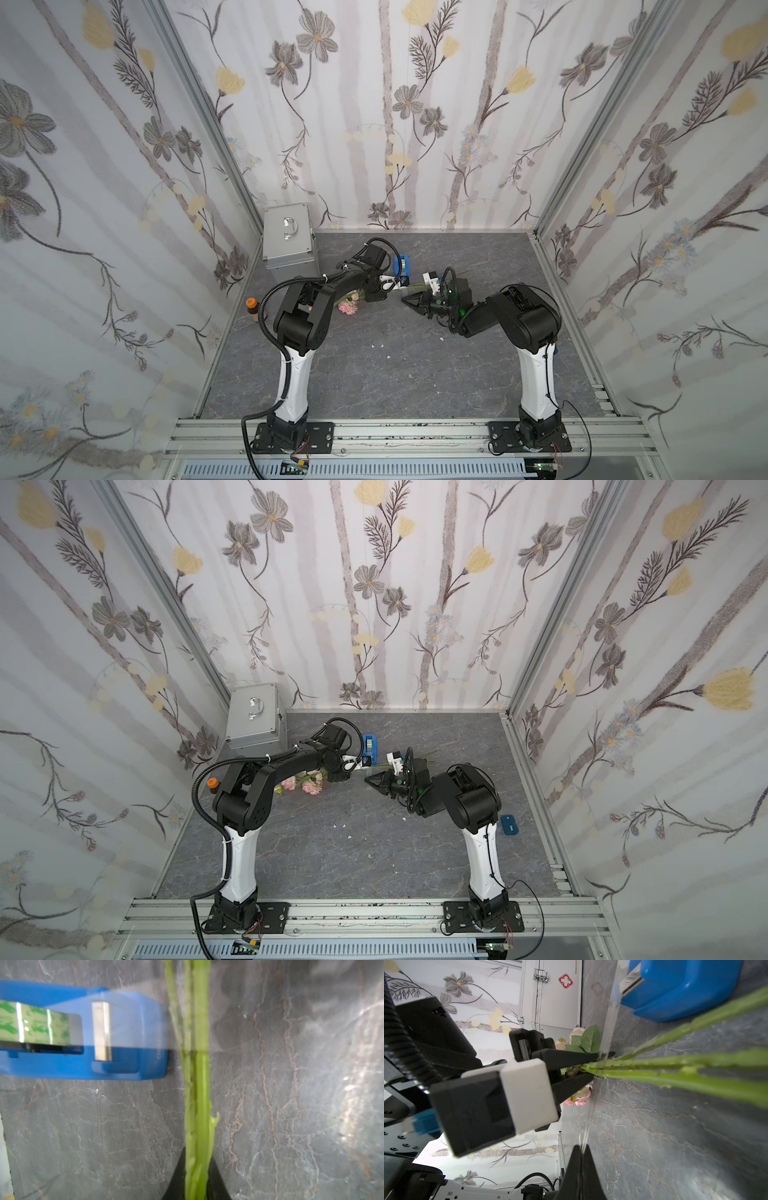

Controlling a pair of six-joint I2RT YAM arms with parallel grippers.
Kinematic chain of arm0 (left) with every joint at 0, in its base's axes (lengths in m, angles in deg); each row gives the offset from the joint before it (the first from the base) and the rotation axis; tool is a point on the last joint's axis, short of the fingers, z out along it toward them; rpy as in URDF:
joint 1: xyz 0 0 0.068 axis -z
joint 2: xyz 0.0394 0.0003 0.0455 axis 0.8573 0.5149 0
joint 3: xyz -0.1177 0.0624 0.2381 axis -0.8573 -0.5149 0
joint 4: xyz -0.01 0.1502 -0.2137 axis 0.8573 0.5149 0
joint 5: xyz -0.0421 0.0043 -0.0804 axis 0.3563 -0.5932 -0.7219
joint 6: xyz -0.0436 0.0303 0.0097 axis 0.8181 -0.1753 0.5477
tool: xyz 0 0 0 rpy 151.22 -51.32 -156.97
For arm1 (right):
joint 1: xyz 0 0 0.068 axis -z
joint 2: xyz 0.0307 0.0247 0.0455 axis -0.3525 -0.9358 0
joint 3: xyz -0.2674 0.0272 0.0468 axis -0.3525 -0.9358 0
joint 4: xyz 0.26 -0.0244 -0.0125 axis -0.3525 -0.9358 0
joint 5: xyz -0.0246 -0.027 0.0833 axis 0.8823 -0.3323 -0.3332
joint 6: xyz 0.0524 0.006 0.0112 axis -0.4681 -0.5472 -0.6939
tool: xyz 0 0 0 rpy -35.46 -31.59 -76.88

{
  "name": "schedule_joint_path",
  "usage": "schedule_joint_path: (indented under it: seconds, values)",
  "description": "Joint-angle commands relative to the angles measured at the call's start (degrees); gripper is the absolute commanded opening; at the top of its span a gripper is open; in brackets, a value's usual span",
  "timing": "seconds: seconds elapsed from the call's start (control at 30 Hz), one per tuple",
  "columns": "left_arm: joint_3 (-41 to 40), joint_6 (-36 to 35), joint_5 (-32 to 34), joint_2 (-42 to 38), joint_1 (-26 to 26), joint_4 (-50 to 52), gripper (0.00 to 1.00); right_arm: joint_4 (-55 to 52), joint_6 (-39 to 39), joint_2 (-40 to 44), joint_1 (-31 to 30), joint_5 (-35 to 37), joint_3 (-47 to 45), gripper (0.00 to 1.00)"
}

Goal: Wrap bouquets with tape
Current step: Pick up the unwrapped bouquet from the center of the board, then stick the tape to the bouquet.

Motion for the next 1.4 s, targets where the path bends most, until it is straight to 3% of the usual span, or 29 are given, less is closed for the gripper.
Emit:
schedule_joint_path:
  seconds: [0.0,0.07,0.5,0.97,1.17,1.37]
  values:
    - [0.7,0.9,-2.6,0.3,-0.1,0.8,0.05,4.2,-1.5,-0.3,-0.4,-2.2,-0.5,0.00]
    - [0.7,0.3,-3.1,0.2,0.0,1.8,0.00,4.5,-1.5,-0.3,-0.6,-2.0,-0.9,0.00]
    - [0.5,-0.3,-6.8,-3.3,0.5,4.4,0.00,6.2,-0.6,-3.4,-0.7,-0.6,0.3,0.00]
    - [0.3,0.1,-9.4,-5.3,0.6,7.4,0.00,-4.3,11.0,-2.2,-1.6,11.1,5.0,0.00]
    - [-1.0,0.5,-10.3,-6.9,0.7,8.1,0.00,-3.3,9.6,-1.8,-2.3,13.8,3.9,0.00]
    - [-1.4,1.6,-10.8,-7.8,0.9,8.8,0.00,-4.7,7.9,-1.2,-2.5,16.2,3.7,0.16]
